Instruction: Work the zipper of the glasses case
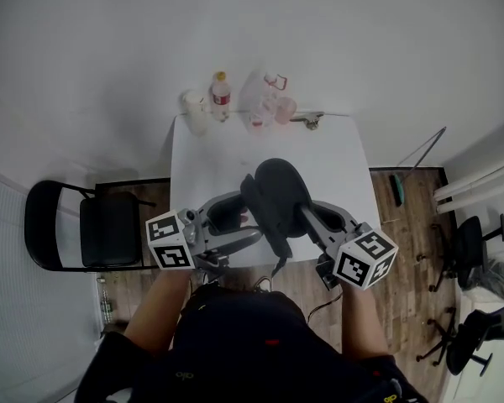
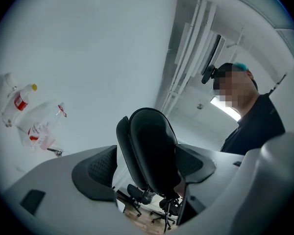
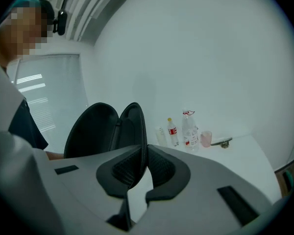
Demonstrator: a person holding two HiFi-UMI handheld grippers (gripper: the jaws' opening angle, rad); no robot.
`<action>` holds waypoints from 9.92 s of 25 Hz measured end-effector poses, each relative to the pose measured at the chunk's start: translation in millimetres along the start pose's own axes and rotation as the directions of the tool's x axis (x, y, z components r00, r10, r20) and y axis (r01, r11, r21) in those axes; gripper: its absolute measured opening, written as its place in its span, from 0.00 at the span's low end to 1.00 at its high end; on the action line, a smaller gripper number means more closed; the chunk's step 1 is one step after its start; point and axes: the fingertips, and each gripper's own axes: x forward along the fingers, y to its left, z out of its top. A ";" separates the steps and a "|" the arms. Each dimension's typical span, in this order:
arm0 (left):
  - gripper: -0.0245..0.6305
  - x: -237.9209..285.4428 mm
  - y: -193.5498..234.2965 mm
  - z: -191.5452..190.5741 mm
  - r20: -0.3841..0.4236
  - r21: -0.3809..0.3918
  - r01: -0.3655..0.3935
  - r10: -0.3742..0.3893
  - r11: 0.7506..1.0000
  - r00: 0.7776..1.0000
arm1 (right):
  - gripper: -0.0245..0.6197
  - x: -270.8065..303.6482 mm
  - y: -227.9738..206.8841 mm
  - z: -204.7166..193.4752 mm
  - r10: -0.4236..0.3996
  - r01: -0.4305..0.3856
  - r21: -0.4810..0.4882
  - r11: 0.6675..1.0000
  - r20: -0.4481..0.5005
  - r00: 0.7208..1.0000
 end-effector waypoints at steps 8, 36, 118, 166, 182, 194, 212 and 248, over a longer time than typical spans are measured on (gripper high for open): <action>0.65 6.4 6.0 -3.3 0.019 -0.035 0.002 -0.001 0.999 1.000 | 0.10 12.5 38.9 -11.4 0.059 -0.076 -0.201 0.977 -0.089 0.994; 0.49 -4.2 -42.0 42.1 0.201 -0.067 0.261 -0.244 0.963 0.949 | 0.45 -43.1 86.4 21.0 0.561 -0.594 0.051 0.803 0.271 0.782; 0.44 9.0 23.5 65.4 0.203 -0.072 -0.222 0.232 0.972 0.951 | 0.07 26.0 71.6 -22.6 0.100 -0.047 -0.256 0.966 0.201 0.974; 0.44 4.4 7.2 -24.0 -0.432 -0.034 -0.151 0.122 0.988 0.894 | 0.07 29.0 79.0 -30.7 0.058 -0.029 -0.799 0.601 0.007 0.998; 0.44 -4.1 0.4 -86.7 -0.665 0.090 -0.120 0.149 0.989 0.731 | 0.07 28.5 79.8 -20.4 0.039 -0.006 -0.848 0.529 0.017 0.999; 0.44 -21.3 14.8 -127.2 -0.777 0.230 -0.095 0.242 0.968 0.581 | 0.07 29.1 78.3 -29.2 0.023 -0.043 -0.887 0.459 -0.036 0.999; 0.44 0.4 -5.0 -106.0 -0.742 0.358 0.139 0.191 0.923 0.642 | 0.44 -6.1 108.3 8.8 0.559 -0.484 -0.411 0.772 0.076 0.826; 0.46 25.1 -27.5 -77.4 -0.533 0.624 0.257 0.161 0.738 0.831 | 0.43 -26.0 119.9 31.7 0.567 -0.473 -0.375 0.797 0.196 0.800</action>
